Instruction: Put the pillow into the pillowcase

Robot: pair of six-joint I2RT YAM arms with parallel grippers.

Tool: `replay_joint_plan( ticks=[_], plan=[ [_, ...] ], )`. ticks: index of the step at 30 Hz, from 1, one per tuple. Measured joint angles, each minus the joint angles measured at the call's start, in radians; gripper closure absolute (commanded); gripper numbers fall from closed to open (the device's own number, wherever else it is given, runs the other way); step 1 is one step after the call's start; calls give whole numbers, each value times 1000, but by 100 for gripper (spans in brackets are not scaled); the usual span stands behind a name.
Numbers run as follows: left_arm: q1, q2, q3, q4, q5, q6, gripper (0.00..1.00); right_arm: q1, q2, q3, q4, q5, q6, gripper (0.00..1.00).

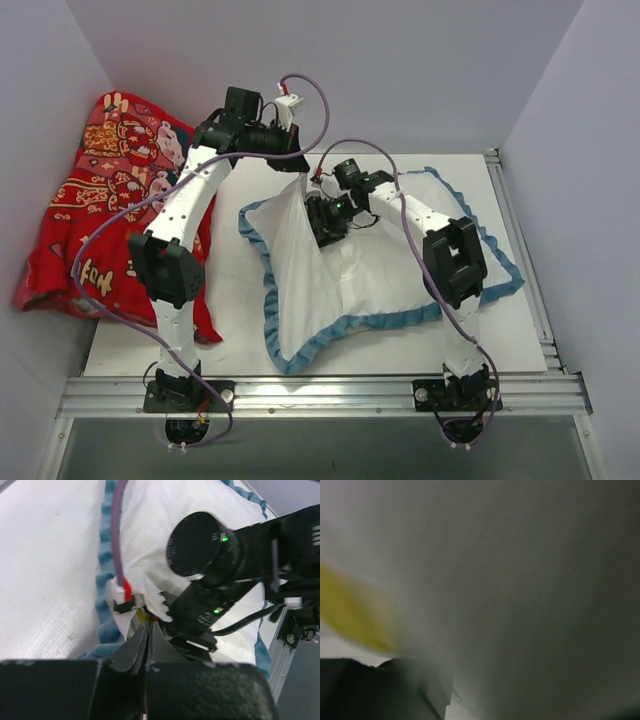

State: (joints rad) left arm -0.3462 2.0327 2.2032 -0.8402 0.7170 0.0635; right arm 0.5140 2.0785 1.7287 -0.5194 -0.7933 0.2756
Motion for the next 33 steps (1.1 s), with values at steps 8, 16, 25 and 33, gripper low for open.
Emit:
replay_joint_plan(
  ticks=[8,16,25,33],
  plan=[
    [-15,69,83,-41,-2,2,100,8,58,-24,124,-33,126,61],
    [-38,-28,-139,16,-77,74,100,-66,51,51,146,-45,167,46],
    [-168,-190,-797,260,-234,145,50,-508,-140,34,-165,47,-177,45],
    [-119,-160,-592,256,-270,123,27,-437,-306,-240,-443,209,-533,45]
  ],
)
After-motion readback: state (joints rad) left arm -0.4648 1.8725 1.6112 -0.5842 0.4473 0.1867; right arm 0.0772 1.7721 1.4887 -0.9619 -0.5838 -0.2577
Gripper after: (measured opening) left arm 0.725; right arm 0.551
